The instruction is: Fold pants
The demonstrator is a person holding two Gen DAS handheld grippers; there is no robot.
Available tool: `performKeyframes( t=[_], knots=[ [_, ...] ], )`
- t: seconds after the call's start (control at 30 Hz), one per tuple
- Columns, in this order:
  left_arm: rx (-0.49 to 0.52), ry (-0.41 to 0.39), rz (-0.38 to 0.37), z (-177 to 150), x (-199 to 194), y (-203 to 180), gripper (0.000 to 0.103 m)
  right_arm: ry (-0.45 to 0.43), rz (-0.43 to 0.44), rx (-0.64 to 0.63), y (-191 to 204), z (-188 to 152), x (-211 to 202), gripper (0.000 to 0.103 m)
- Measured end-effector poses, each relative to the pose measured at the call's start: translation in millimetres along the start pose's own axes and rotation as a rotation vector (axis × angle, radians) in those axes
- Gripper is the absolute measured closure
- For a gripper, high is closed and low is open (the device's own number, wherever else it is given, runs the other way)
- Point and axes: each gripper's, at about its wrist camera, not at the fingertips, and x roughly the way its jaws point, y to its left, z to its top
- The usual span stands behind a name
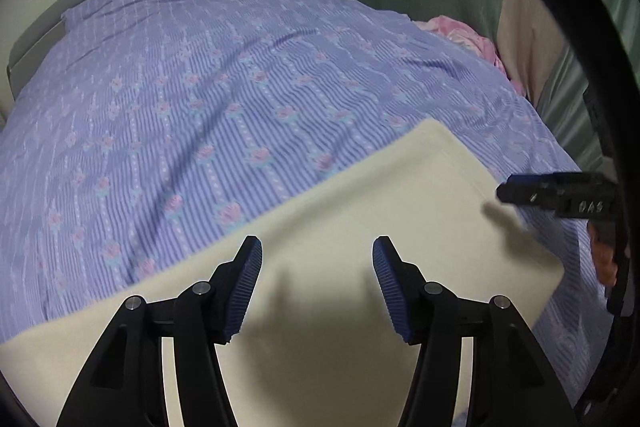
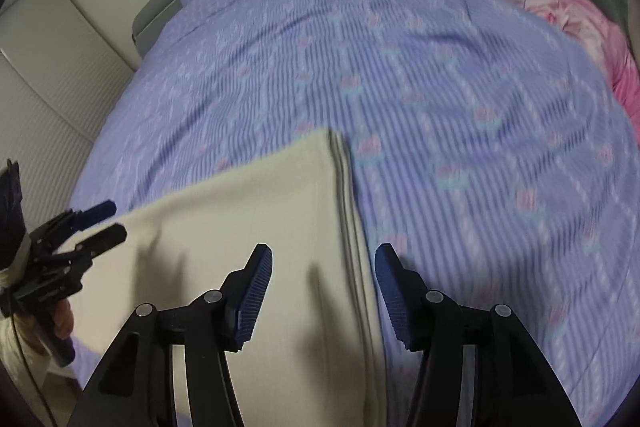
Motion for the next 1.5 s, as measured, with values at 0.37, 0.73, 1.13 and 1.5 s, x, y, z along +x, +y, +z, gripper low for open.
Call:
performKeyframes(
  t=[0.37, 0.73, 1.13, 1.5],
  knots=[
    [-0.059, 0.058, -0.077, -0.7, 30.6, -37.1, 0.044, 0.113, 0.124, 0.044, -37.0, -12.6, 28.9, 0.049],
    [0.007, 0.085, -0.214, 42.3, 48.3, -70.6, 0.044, 0.166, 0.285, 0.177, -61.6, -40.6, 25.1, 0.066],
    [-0.031, 0.246, -0.245, 92.6, 114.3, -131.2, 0.039, 0.037, 0.094, 0.131, -29.9, -53.1, 7.4, 0.075],
    [-0.005, 0.274, -0.014, 94.5, 153.1, -147.8, 0.052, -0.072, 0.118, 0.479, -49.1, -131.2, -26.7, 0.059]
  ],
)
